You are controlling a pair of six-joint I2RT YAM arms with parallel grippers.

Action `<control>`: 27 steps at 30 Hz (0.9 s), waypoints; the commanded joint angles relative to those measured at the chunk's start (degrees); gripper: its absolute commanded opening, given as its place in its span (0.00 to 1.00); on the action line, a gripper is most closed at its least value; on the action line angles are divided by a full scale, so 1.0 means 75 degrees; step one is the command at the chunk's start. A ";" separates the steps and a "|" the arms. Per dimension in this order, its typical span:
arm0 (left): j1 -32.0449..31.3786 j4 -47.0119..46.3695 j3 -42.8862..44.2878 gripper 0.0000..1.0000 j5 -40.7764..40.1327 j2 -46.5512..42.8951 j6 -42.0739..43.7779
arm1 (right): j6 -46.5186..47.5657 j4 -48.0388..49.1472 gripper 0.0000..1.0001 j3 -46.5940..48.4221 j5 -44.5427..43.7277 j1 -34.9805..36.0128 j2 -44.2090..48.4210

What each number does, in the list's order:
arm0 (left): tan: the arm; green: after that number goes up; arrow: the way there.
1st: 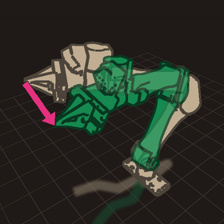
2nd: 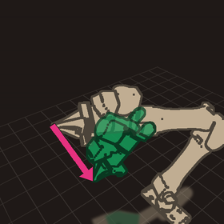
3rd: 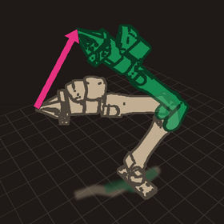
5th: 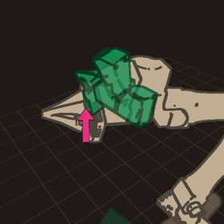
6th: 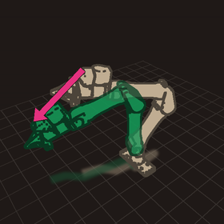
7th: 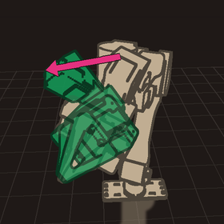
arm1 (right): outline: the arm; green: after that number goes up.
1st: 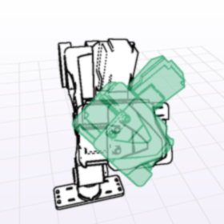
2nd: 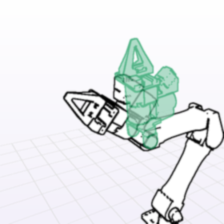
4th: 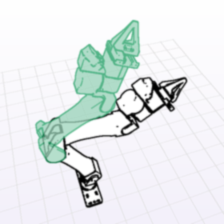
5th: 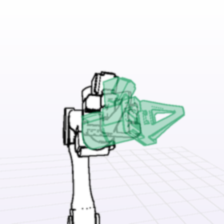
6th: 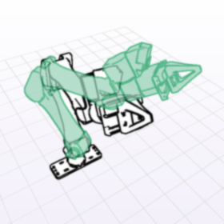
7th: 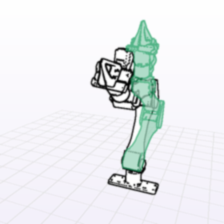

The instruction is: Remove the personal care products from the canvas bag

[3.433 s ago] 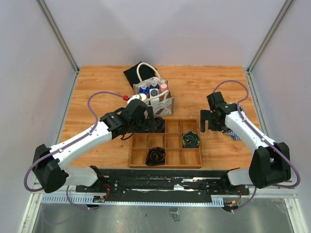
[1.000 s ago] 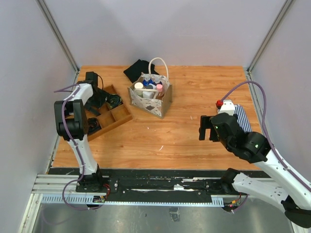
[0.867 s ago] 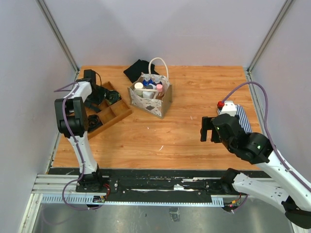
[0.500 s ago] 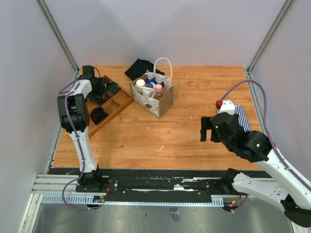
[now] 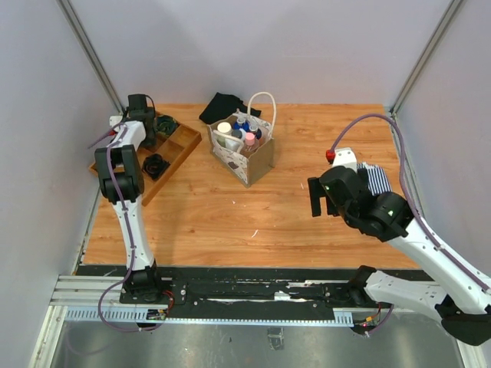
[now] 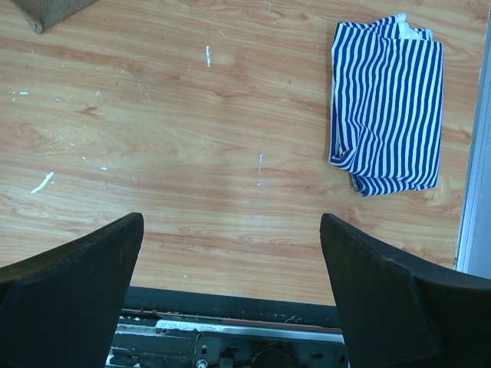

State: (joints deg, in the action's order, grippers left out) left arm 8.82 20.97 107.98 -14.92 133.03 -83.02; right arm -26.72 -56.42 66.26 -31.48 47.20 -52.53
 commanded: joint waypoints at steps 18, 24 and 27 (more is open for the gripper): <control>-0.2749 -0.2212 -0.2188 1.00 -0.0618 -0.4426 0.3439 | 0.1414 0.3409 0.99 0.0790 0.4435 -0.1396 -0.3624; -0.2892 -0.1422 -0.3312 1.00 -0.0388 -0.5554 0.3475 | 0.2640 0.3844 0.99 0.2013 0.4704 -0.1345 -0.4596; -0.2952 -0.1230 -0.4241 1.00 -0.0371 -0.6539 0.3417 | 0.2958 0.3938 0.99 0.2523 0.4293 -0.1364 -0.5044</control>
State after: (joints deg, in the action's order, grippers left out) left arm -12.58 7.97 81.80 -18.20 93.17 -58.89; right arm -10.87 -29.82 80.14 1.56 37.65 -87.70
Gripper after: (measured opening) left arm 0.994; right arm 0.992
